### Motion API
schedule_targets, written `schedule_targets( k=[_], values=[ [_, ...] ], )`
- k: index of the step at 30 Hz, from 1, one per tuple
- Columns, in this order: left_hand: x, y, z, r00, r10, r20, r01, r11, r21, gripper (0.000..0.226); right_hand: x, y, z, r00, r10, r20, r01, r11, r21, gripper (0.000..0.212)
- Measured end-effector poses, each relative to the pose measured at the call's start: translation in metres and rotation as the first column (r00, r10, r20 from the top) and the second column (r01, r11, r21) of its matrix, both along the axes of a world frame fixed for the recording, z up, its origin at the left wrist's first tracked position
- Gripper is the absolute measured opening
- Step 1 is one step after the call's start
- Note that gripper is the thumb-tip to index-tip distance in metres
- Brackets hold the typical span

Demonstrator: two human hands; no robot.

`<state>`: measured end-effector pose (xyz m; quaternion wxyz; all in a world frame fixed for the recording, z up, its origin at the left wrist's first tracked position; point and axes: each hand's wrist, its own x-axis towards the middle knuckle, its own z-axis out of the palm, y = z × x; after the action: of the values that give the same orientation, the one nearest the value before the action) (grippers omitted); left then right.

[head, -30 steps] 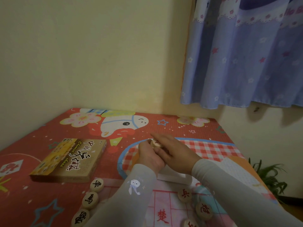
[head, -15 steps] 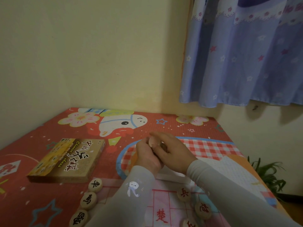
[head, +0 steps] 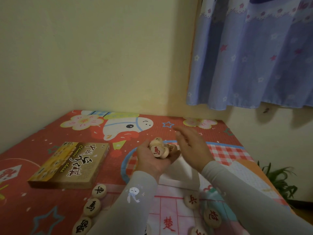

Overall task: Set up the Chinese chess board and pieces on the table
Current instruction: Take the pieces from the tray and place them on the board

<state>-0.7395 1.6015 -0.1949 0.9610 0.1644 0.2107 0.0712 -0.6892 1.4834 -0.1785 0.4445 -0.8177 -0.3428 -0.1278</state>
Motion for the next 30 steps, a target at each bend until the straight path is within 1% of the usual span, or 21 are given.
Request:
schedule_targets(
  k=[1,3,4,5,7,9,11,12,13,15,19,20,23,25,27,30],
  values=[
    [0.000,0.004,-0.001,1.000,0.000,0.010,0.000,1.000,0.002,0.035,0.009,-0.003,-0.001,0.997,-0.070,-0.013,0.070,0.997,-0.011,0.028],
    [0.001,0.013,-0.004,1.000,0.011,0.002,-0.011,1.000,-0.007,0.034,0.024,-0.009,-0.008,0.986,-0.151,-0.074,0.139,0.979,-0.147,0.027],
    [0.002,0.017,-0.006,1.000,0.014,0.019,-0.013,1.000,-0.015,0.035,0.030,-0.011,-0.014,0.980,-0.167,-0.104,0.138,0.960,-0.243,0.028],
    [0.005,0.024,-0.010,1.000,0.025,0.006,-0.025,1.000,0.014,0.032,0.034,-0.012,-0.019,0.978,-0.175,-0.111,0.130,0.936,-0.328,0.029],
    [0.012,0.034,-0.019,0.997,0.074,-0.006,-0.073,0.995,0.066,0.026,0.038,-0.010,-0.026,0.981,-0.172,-0.093,0.109,0.876,-0.469,0.029],
    [0.017,0.045,-0.026,0.997,0.073,-0.013,-0.072,0.995,0.065,0.031,0.042,0.000,-0.032,0.983,-0.166,-0.081,0.088,0.807,-0.583,0.030],
    [0.009,0.046,-0.015,0.999,0.046,0.027,-0.048,0.997,0.064,0.020,0.044,0.010,-0.038,0.983,-0.177,-0.053,0.095,0.731,-0.676,0.029],
    [0.005,0.045,-0.010,0.999,0.036,0.034,-0.039,0.997,0.068,0.021,0.045,0.015,-0.042,0.982,-0.188,-0.035,0.110,0.703,-0.703,0.029],
    [0.003,0.045,-0.008,0.999,0.036,0.016,-0.037,0.997,0.075,0.026,0.046,0.019,-0.045,0.980,-0.198,-0.020,0.125,0.687,-0.716,0.029],
    [-0.003,0.046,-0.004,0.999,0.034,-0.011,-0.033,0.998,0.056,0.031,0.047,0.023,-0.051,0.975,-0.221,-0.025,0.138,0.689,-0.711,0.030],
    [-0.004,0.052,-0.006,0.999,0.047,0.006,-0.048,0.999,0.024,0.040,0.047,0.024,-0.048,0.976,-0.214,-0.046,0.119,0.696,-0.708,0.025],
    [-0.005,0.052,-0.004,0.999,0.049,0.020,-0.049,0.999,0.018,0.041,0.046,0.024,-0.044,0.979,-0.199,-0.052,0.108,0.712,-0.694,0.023],
    [-0.006,0.050,-0.002,0.998,0.044,0.053,-0.045,0.999,0.011,0.040,0.043,0.029,-0.036,0.988,-0.139,-0.068,0.075,0.813,-0.578,0.022],
    [-0.007,0.048,0.000,0.998,0.047,0.037,-0.048,0.999,0.016,0.042,0.041,0.036,-0.038,0.991,-0.115,-0.063,0.063,0.840,-0.540,0.016],
    [-0.009,0.049,-0.001,0.998,0.057,0.032,-0.058,0.998,0.031,0.043,0.039,0.043,-0.044,0.993,-0.107,-0.058,0.055,0.821,-0.569,0.015],
    [-0.014,0.058,-0.004,0.997,0.066,0.036,-0.068,0.996,0.052,0.041,0.038,0.047,-0.051,0.990,-0.137,-0.039,0.086,0.793,-0.603,0.018]
  ],
)
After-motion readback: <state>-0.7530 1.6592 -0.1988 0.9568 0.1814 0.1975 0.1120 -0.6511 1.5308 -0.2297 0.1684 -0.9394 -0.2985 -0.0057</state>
